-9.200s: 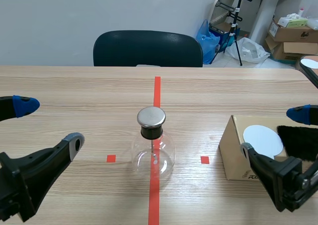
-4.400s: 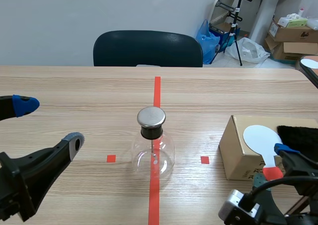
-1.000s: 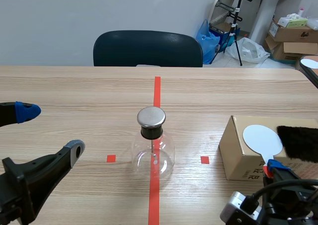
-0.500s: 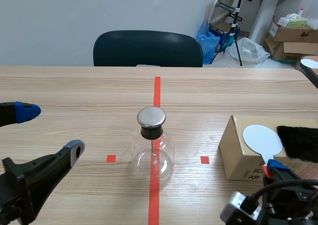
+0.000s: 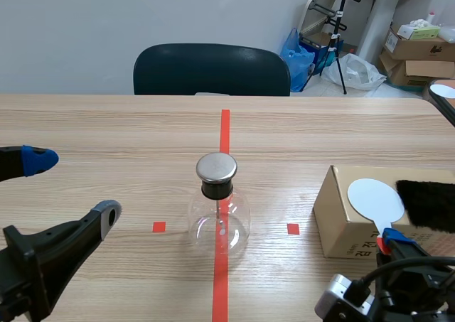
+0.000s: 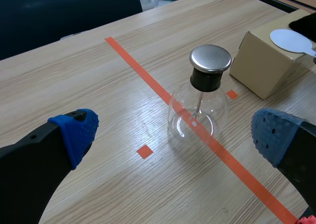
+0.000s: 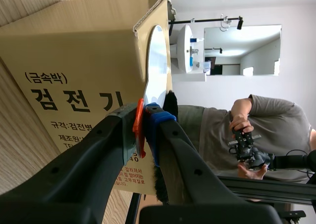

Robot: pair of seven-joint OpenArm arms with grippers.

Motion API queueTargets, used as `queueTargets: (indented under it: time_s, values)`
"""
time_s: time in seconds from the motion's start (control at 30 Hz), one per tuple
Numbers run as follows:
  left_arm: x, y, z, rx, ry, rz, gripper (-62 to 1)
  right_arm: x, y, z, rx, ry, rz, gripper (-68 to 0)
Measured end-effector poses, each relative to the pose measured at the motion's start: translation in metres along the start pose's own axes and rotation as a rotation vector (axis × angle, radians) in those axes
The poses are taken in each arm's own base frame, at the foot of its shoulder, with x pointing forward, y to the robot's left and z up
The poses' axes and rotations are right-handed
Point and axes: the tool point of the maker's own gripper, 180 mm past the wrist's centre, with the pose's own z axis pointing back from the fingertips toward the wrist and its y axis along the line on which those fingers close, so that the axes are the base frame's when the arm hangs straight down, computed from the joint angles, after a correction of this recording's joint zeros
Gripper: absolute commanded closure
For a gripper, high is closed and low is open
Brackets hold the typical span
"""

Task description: Do the electroscope experiment

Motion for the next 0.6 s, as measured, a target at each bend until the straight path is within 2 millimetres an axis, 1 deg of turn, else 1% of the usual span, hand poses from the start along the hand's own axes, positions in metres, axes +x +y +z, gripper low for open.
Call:
queueTargets:
  time_s: [0.3, 0.5, 0.6]
  values:
    - [0.0008, 0.0000, 0.0000, 0.000, -0.004, 0.000, -62.3, 0.0002, 0.0000, 0.0000, 0.000, -0.001, 0.002, -1.0]
    - [0.0008, 0.0000, 0.0000, 0.000, -0.004, 0.000, -62.3, 0.0018, -0.0010, -0.0003, -0.004, -0.009, 0.050, -1.0]
    - [0.0008, 0.0000, 0.0000, 0.000, -0.004, 0.000, -62.3, 0.0025, -0.0090, -0.0029, -0.027, -0.003, 0.068, -1.1]
